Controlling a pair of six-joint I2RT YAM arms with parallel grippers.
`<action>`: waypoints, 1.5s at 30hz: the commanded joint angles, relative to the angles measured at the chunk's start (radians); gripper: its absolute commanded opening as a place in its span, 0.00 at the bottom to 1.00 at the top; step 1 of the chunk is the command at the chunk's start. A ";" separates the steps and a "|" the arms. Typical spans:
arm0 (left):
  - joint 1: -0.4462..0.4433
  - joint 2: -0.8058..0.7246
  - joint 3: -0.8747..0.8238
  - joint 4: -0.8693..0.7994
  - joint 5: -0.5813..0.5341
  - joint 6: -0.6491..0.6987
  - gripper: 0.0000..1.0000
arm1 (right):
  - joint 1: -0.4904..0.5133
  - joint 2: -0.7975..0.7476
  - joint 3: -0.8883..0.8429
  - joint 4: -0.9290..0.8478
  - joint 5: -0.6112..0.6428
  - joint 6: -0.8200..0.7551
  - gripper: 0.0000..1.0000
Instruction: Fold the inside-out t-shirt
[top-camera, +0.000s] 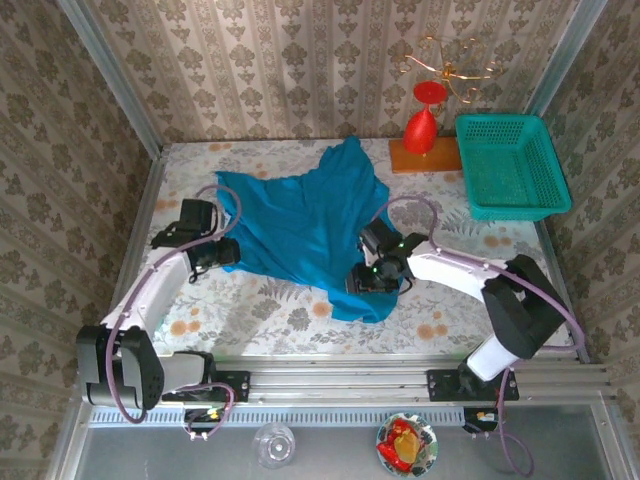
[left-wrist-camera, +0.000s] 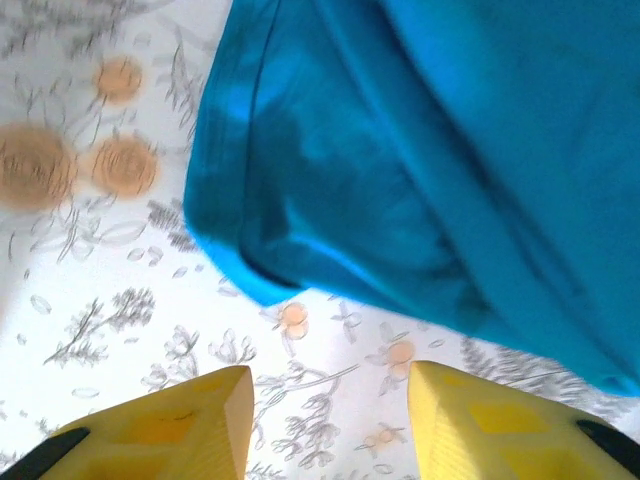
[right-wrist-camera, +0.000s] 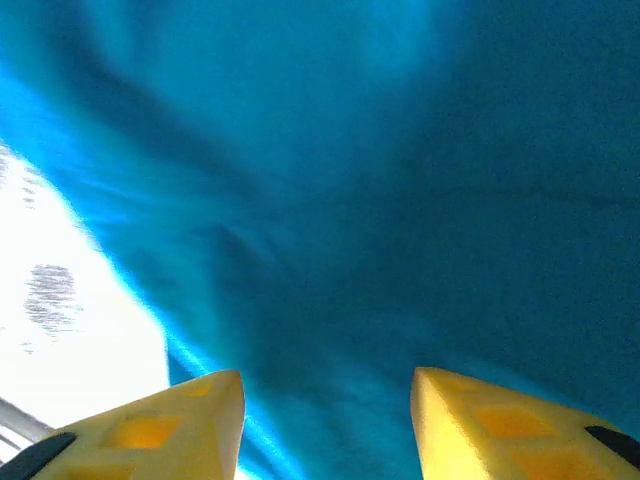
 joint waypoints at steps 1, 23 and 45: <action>-0.010 0.041 -0.043 -0.002 -0.109 -0.086 0.43 | -0.012 0.045 -0.038 0.115 -0.033 0.099 0.50; -0.015 0.332 0.089 0.049 -0.159 -0.098 0.41 | -0.113 -0.030 -0.075 -0.038 0.138 0.084 0.40; -0.020 0.314 0.053 0.049 -0.127 -0.090 0.00 | 0.057 -0.160 -0.023 -0.295 0.278 0.083 0.51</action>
